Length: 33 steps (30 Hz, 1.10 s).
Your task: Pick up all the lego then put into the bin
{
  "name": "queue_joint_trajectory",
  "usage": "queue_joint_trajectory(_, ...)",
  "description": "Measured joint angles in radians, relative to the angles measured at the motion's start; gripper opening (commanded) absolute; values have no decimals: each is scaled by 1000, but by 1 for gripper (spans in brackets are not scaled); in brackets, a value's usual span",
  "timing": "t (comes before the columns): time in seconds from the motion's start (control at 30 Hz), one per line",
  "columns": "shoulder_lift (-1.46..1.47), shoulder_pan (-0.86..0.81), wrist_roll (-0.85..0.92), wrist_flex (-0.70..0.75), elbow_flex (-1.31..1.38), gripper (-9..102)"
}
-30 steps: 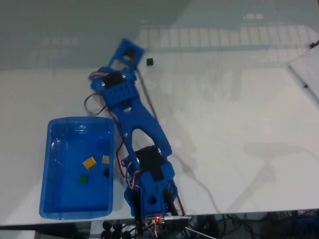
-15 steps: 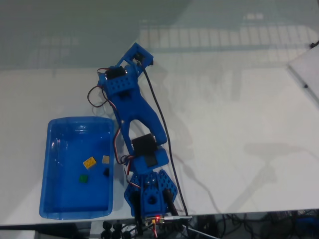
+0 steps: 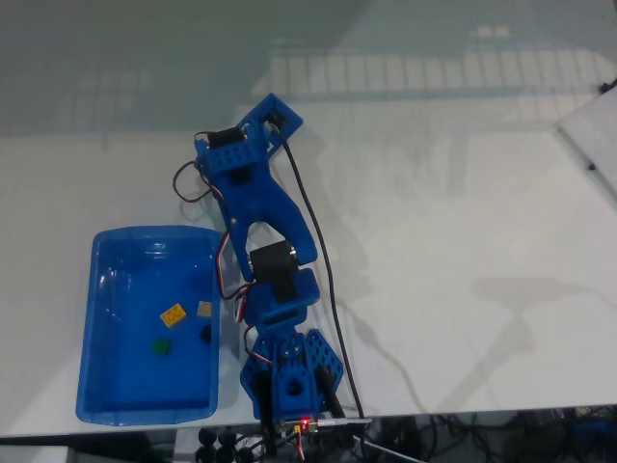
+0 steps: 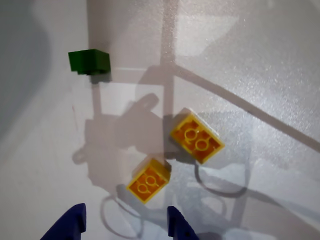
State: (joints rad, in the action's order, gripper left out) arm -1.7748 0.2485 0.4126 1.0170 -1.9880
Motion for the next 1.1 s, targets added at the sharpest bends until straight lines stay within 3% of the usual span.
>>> queue_joint_trajectory(0.5,40,58,-305,17,-23,18)
queue_joint_trajectory(1.1,166,41,-399,3,37,18)
